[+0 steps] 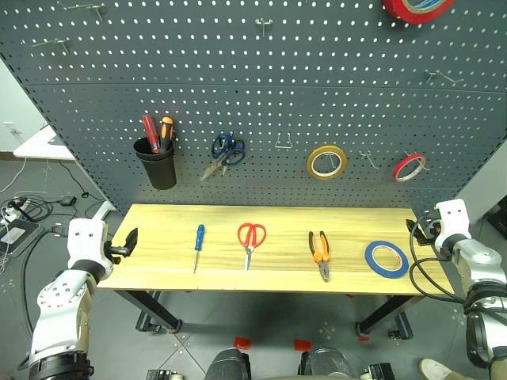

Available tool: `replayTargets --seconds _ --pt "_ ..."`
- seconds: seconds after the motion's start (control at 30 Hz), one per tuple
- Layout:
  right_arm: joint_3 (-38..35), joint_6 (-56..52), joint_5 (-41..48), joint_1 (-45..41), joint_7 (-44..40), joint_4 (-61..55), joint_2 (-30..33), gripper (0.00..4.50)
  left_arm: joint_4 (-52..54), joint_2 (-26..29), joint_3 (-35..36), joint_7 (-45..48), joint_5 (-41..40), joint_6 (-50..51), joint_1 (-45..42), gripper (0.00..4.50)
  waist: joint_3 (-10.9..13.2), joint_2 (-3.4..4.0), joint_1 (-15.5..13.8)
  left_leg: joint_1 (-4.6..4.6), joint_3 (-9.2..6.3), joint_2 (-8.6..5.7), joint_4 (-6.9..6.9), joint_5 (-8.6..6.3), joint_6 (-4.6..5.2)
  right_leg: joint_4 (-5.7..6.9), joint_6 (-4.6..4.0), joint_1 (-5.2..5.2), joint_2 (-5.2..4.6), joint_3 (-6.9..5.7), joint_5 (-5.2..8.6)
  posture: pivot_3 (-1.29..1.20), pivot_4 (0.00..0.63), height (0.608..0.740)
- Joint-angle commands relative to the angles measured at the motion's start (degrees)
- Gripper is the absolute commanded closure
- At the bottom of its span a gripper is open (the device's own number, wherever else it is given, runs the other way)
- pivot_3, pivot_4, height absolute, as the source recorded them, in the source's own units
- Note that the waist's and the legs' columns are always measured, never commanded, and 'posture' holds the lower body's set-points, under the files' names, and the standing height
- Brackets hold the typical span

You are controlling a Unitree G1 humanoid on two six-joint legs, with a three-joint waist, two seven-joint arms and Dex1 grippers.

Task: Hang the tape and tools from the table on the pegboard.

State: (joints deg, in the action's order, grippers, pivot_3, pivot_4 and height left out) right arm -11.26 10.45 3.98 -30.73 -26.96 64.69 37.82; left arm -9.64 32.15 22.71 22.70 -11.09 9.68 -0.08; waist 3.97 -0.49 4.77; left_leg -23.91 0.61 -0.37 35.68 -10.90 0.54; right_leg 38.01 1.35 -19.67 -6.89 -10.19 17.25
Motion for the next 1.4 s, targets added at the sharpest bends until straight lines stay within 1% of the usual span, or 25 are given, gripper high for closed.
replayTargets --seconds 0.03,0.43,0.6,0.73,0.87,0.93,1.07,1.17,1.27,1.33,1.4 --pt "-0.71 0.96 0.52 -0.90 0.09 -1.96 0.26 0.00 1.42 1.38 -0.08 0.26 0.52 -0.87 -0.46 0.63 0.00 0.00 0.00 0.00 0.00 0.00 0.00 0.00 0.00 0.00 0.00 0.00 0.00 0.00 0.00 -0.12 0.000 0.740" --pt "0.22 0.53 -0.13 -0.83 -0.27 -3.21 -0.39 0.00 2.16 1.06 0.27 0.00 0.71 -0.52 0.14 0.63 0.00 0.00 0.00 0.00 0.00 0.00 0.00 0.01 0.01 0.01 0.00 0.01 0.00 0.00 0.00 -0.12 0.000 0.740" --pt "0.40 0.39 -0.10 -0.08 -0.71 -4.29 -0.39 0.00 3.56 0.82 -1.31 1.66 0.54 0.96 0.88 0.63 0.00 0.01 0.01 0.01 0.00 0.00 0.01 0.01 0.01 0.02 0.00 0.01 0.00 0.01 0.00 -0.13 0.000 0.740" --pt "0.16 -1.40 1.20 1.60 -3.28 -7.32 -0.90 0.00 5.58 0.62 -2.93 2.03 1.05 1.29 1.01 0.63 -0.01 0.00 0.04 0.01 0.00 0.00 0.02 0.00 0.01 0.02 0.00 0.02 0.00 0.01 0.00 -0.15 0.000 0.740" --pt "1.31 -5.23 2.20 7.03 -7.06 -17.02 -2.15 0.00 8.96 -0.25 -7.24 1.93 2.80 0.45 -0.47 0.63 -0.02 -0.01 0.00 0.01 -0.01 0.00 0.02 0.00 0.01 0.02 0.00 0.02 0.00 0.00 0.00 -0.17 0.000 0.740" --pt "1.31 -8.91 3.32 10.53 -7.09 -24.43 -3.26 0.00 11.12 -1.15 -9.29 3.52 1.56 1.48 -1.36 0.63 -0.02 0.02 -0.02 0.01 -0.02 0.00 0.03 -0.01 0.01 0.02 0.00 0.04 0.00 0.00 0.00 -0.19 0.000 0.740" --pt "3.20 -19.27 3.58 17.96 -7.66 -40.78 -4.37 0.00 13.72 -1.48 -13.83 5.92 1.70 3.97 -4.53 0.63 -0.06 0.09 0.14 -0.02 -0.02 0.00 0.08 -0.15 -0.18 0.06 0.01 0.02 -0.02 0.02 -0.01 -0.22 0.004 0.740" --pt "4.19 -27.24 4.57 21.01 -7.99 -49.84 -4.75 0.00 15.25 -0.95 -15.93 9.06 0.42 6.24 -6.17 0.63 -0.01 0.17 0.51 0.00 -0.02 0.00 0.09 -0.18 -0.22 0.06 0.01 0.00 -0.01 0.03 -0.01 -0.23 0.021 0.740" --pt "6.28 -32.78 3.93 21.57 -8.13 -56.37 -4.60 0.00 16.37 -0.59 -19.55 13.97 -0.78 8.65 -8.36 0.63 0.37 0.23 0.97 0.01 -0.01 0.01 0.09 -0.18 -0.20 0.05 0.01 -0.01 0.01 0.05 -0.01 -0.26 0.052 0.740" --pt "7.38 -37.34 3.40 19.62 -7.19 -57.52 -4.65 0.00 15.35 -0.29 -22.45 16.61 0.13 8.09 -9.51 0.63 0.88 0.33 1.08 0.02 -0.01 0.01 0.11 -0.18 -0.21 0.05 0.01 -0.02 0.02 0.07 -0.01 -0.28 0.081 0.740" --pt "8.77 -42.17 3.27 17.25 -7.19 -57.21 -4.39 0.00 14.62 -0.30 -24.64 19.03 0.49 6.95 -10.12 0.63 1.89 0.46 1.33 0.04 0.00 0.01 0.17 -0.18 -0.21 0.05 0.06 -0.02 0.05 0.12 -0.03 -0.29 0.101 0.740"
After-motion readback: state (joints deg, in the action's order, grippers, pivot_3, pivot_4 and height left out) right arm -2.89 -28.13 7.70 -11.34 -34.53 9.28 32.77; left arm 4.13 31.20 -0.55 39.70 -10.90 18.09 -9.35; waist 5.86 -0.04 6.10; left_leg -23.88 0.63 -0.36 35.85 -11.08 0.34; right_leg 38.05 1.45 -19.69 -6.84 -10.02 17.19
